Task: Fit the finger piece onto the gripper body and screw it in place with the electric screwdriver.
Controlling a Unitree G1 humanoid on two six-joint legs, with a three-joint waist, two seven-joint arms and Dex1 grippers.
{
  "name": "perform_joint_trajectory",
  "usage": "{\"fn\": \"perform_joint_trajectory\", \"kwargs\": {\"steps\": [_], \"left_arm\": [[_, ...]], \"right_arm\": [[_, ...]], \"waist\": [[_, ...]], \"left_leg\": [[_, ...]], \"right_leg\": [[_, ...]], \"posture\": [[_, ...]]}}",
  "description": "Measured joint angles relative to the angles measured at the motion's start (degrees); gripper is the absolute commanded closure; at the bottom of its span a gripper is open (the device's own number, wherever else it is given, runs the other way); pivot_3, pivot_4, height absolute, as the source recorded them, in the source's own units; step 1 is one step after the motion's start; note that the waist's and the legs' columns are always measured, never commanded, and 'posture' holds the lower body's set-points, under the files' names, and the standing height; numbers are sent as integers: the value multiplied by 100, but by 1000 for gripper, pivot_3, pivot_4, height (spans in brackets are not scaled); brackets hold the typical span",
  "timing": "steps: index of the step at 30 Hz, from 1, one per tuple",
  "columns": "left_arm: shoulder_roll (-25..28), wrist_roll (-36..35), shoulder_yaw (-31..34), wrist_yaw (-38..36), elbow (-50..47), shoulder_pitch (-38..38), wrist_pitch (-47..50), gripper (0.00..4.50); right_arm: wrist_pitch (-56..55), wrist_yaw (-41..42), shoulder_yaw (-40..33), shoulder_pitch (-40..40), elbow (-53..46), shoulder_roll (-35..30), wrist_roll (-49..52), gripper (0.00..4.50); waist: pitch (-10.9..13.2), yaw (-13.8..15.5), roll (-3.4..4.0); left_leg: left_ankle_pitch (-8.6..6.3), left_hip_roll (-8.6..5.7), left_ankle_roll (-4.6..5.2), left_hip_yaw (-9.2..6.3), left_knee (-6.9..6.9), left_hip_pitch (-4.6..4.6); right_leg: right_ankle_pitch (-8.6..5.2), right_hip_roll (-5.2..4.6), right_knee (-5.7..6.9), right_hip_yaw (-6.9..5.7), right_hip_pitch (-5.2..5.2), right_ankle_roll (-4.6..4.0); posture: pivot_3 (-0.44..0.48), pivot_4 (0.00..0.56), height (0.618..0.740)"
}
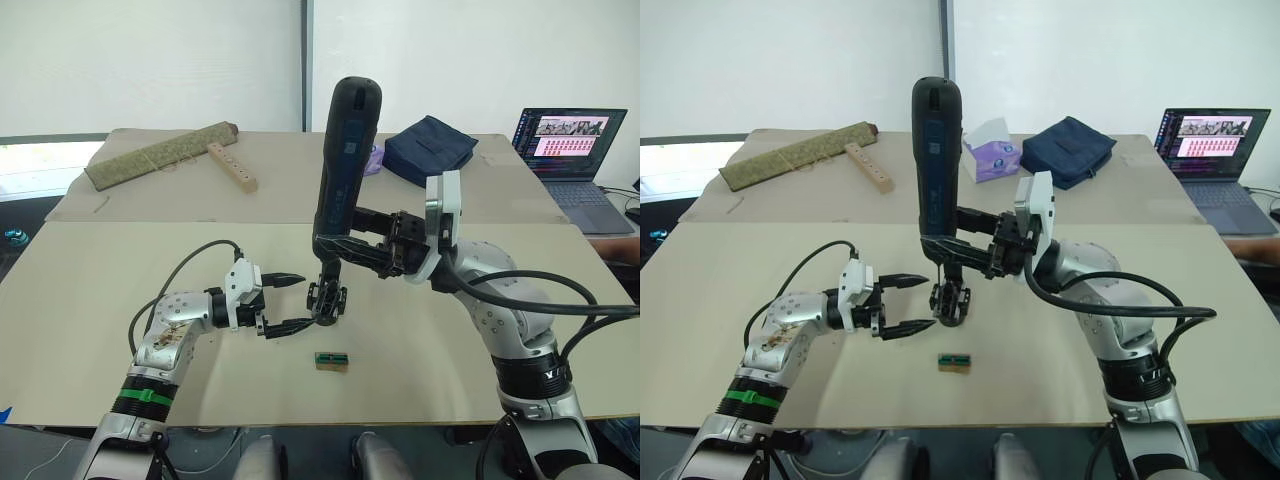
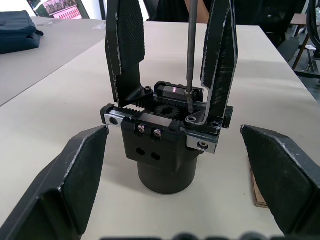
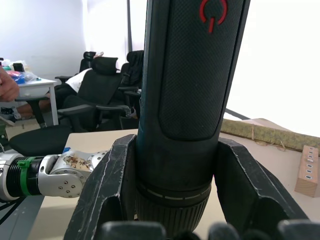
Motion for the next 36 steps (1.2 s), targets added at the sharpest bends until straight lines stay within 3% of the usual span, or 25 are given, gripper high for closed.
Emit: {"fn": "perform_joint_trajectory", "kwargs": {"steps": [36], "left_arm": [[15,0,-20,20,-108,88,104,0]], "right_arm": [[84,-6,9,48,0,81,-109,2676]], "waist": [[0,-1,0]], "left_leg": [[0,0,0,0,0,0]], "right_leg": [[0,0,0,0,0,0]], "posture": [[0,150,740]]}}
